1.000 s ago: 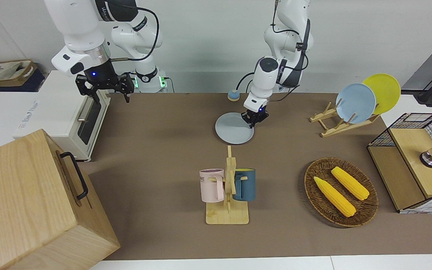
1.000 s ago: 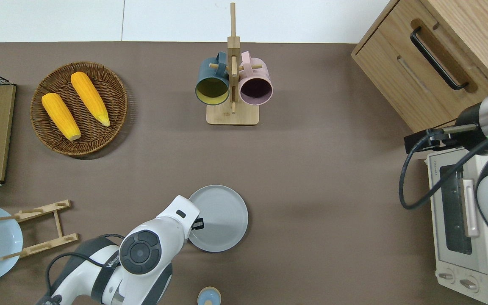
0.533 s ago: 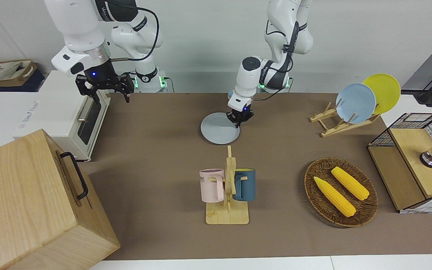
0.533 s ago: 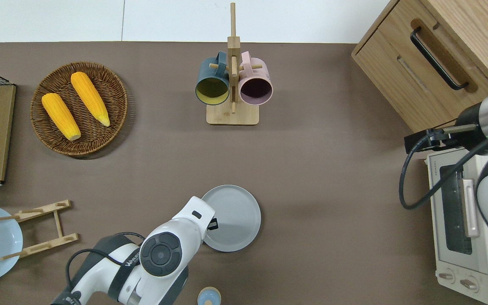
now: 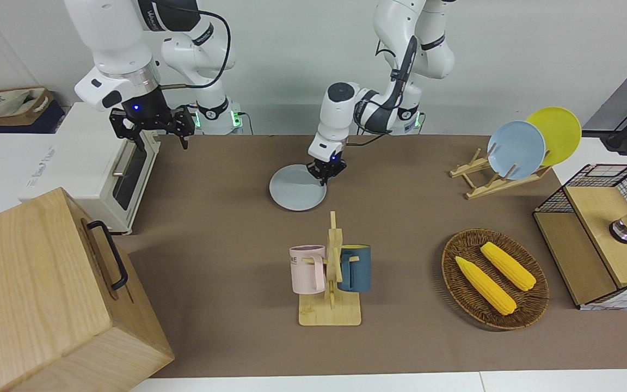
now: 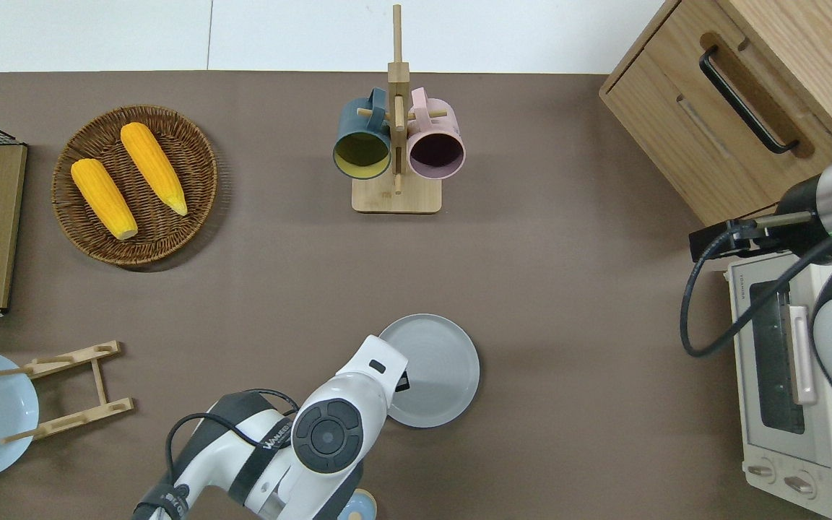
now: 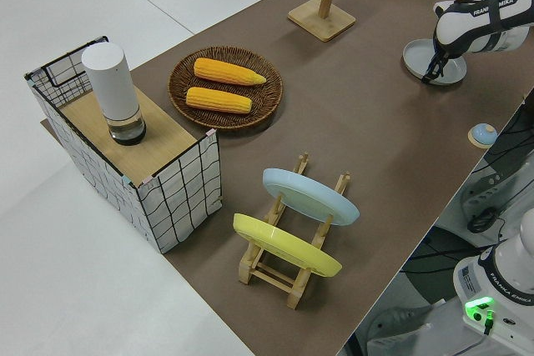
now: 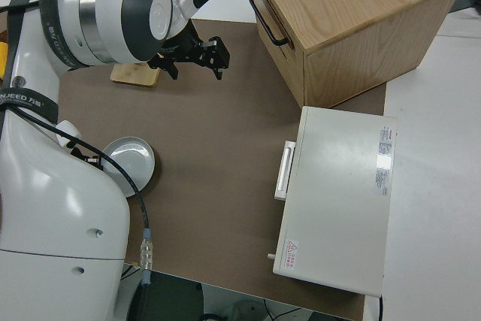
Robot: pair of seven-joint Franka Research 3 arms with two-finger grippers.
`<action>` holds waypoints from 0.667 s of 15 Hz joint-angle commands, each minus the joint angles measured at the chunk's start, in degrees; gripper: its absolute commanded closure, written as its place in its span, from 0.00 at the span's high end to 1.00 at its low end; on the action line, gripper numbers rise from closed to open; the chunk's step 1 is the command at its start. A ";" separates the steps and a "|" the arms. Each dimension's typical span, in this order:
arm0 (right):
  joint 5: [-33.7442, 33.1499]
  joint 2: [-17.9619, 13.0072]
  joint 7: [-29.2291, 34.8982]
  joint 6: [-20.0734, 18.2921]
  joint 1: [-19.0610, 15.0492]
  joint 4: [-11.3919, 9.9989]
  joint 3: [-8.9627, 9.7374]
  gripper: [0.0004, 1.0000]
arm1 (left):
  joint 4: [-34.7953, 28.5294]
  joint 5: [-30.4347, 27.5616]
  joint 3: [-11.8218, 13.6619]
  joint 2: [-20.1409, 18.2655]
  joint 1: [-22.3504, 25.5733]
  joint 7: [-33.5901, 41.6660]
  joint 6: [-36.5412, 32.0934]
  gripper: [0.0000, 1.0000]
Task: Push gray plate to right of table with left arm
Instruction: 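Push the gray plate with the left gripper toward the toaster oven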
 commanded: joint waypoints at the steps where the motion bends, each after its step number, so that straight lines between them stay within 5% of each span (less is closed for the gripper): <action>1: 0.40 -0.33 0.18 -0.60 -0.04 0.08 -0.01 0.98 | 7.54 1.15 -0.46 9.32 -3.78 -6.57 1.00 0.00; 6: 0.40 -0.33 0.18 -0.60 -0.04 0.08 -0.01 0.98 | 17.82 7.47 -0.46 17.58 -5.98 -14.91 -1.37 0.00; 10: 0.40 -0.33 0.18 -0.60 -0.04 0.08 -0.01 0.98 | 22.23 7.75 -0.72 19.62 -6.42 -16.25 -2.87 0.00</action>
